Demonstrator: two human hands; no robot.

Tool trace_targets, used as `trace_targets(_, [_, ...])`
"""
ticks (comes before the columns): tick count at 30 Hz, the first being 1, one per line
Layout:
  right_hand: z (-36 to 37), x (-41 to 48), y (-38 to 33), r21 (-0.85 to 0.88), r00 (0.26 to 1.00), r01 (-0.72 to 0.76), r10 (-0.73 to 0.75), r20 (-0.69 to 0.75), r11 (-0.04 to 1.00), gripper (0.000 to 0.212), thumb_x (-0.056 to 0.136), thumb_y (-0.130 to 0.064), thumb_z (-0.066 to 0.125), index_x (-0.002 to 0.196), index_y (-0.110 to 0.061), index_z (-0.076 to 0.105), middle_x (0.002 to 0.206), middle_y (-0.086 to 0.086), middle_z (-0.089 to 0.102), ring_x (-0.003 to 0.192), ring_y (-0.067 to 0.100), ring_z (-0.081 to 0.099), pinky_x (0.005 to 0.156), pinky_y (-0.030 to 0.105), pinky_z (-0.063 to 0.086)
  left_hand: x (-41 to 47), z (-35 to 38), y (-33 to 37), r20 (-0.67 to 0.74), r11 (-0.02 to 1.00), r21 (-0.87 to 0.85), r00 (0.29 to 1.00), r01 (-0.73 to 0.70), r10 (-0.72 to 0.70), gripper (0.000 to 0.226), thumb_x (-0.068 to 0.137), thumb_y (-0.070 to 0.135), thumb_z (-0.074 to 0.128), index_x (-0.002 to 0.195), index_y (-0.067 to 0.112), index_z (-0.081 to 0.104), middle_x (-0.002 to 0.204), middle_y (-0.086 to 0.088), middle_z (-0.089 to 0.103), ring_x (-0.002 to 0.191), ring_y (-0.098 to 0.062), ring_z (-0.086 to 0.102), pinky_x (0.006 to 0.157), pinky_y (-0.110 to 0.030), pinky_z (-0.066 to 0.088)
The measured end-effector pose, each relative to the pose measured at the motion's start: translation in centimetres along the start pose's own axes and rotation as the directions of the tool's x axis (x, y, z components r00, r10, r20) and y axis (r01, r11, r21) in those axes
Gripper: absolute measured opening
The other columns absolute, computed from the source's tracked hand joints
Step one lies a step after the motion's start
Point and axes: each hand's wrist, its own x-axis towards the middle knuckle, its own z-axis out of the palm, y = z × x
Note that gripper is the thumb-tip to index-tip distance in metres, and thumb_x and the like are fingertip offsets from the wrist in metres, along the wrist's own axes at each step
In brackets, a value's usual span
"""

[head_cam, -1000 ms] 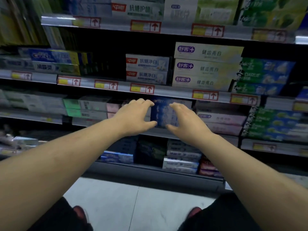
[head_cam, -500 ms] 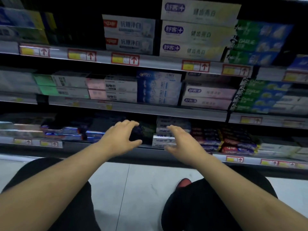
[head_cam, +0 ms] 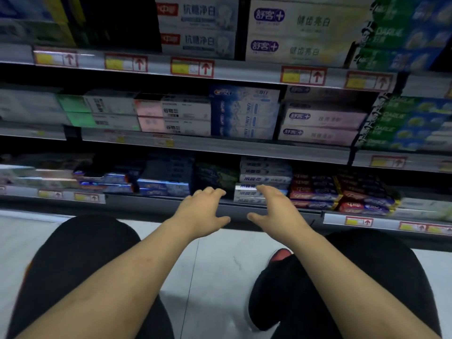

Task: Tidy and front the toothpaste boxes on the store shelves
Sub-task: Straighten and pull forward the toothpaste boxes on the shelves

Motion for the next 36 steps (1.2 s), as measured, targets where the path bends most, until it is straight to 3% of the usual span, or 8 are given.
trace_targets(9, [0.5,1.6,-6.6,0.082,0.986,0.152,-0.145,-0.088,0.985,0.073,0.093,-0.033,0.072,0.155,-0.021,0.034,0.161,-0.003,0.034,0.145,0.017,0.036,0.114,0.029,0.032,-3.6,-4.3,-4.0,-0.263,0.985,-0.122,0.953,0.123,-0.152,0.065,0.092,0.054,0.06,0.148,0.026,0.042,0.142,0.003,0.051,0.129,-0.021,0.05,0.104,-0.043,0.045])
trace_targets(20, [4.5,3.2,-16.8,0.175,0.915,0.4,-0.38,-0.135,0.9,0.074,0.095,-0.035,0.067,0.158,-0.025,0.029,0.166,-0.009,0.025,0.15,0.011,0.028,0.121,0.038,0.031,-8.6,-7.9,-10.8,-0.542,0.915,-0.243,0.737,0.323,-0.404,0.054,0.092,0.046,0.06,0.141,0.025,0.05,0.14,0.007,0.054,0.127,-0.017,0.051,0.106,-0.042,0.043])
trace_targets(25, [6.0,3.3,-18.6,0.193,0.906,0.422,-0.41,-0.104,0.886,0.073,0.096,-0.034,0.066,0.158,-0.026,0.028,0.166,-0.009,0.023,0.15,0.012,0.028,0.12,0.037,0.032,-10.3,-8.4,-12.8,-0.538,0.89,-0.253,0.709,0.38,-0.456,0.056,0.09,0.048,0.06,0.14,0.025,0.05,0.137,0.006,0.056,0.127,-0.019,0.051,0.105,-0.045,0.044])
trace_targets(36, [7.4,3.7,-17.6,0.11,0.915,0.387,-0.396,0.076,0.915,0.083,0.094,-0.04,0.068,0.161,-0.026,0.02,0.169,-0.007,0.016,0.153,0.015,0.023,0.123,0.039,0.028,-12.8,-7.3,-14.8,-0.313,0.875,-0.187,0.817,0.447,-0.484,0.067,0.091,0.053,0.063,0.149,0.031,0.039,0.146,0.006,0.049,0.134,-0.019,0.045,0.107,-0.043,0.045])
